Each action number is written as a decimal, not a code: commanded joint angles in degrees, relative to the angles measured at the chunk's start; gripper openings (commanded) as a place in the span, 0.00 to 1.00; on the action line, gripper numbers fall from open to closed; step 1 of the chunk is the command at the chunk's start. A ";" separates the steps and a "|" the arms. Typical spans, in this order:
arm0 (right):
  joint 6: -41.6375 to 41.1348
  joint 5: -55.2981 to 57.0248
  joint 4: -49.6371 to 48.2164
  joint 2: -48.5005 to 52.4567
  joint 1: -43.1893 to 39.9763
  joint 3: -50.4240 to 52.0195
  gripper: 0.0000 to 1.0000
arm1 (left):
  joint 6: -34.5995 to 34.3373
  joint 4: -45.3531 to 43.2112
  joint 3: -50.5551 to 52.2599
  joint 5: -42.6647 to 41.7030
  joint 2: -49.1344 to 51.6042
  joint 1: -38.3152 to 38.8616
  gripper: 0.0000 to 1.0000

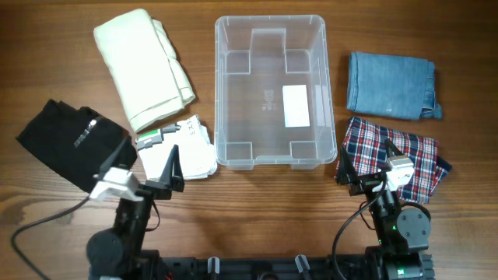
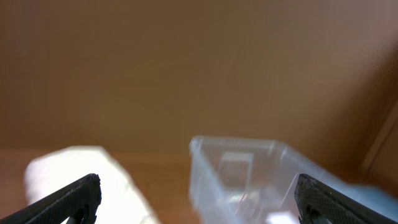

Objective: Pack container

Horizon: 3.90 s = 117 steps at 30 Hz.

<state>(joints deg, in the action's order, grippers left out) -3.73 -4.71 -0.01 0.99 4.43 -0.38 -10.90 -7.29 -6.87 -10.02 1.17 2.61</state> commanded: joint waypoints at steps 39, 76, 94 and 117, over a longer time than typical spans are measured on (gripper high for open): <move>0.59 -0.48 -0.31 -0.39 -0.26 0.09 1.00 | -5.99 82.99 -109.59 16.50 97.72 -6.86 1.00; 0.59 -0.48 -0.31 -0.42 -0.26 0.09 1.00 | -6.01 63.56 -105.90 0.79 134.77 -17.14 1.00; 0.59 -0.48 -0.31 -0.42 -0.26 0.09 1.00 | -6.03 54.77 -95.56 0.42 134.81 -17.14 0.55; 0.59 -0.48 -0.31 -0.39 -0.26 0.09 1.00 | -6.08 54.58 -95.56 -5.11 115.27 -16.83 0.04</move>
<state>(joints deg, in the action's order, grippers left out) -3.73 -4.71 -0.01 0.99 4.40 -0.36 -17.06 48.53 -101.95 -11.00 124.20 -14.31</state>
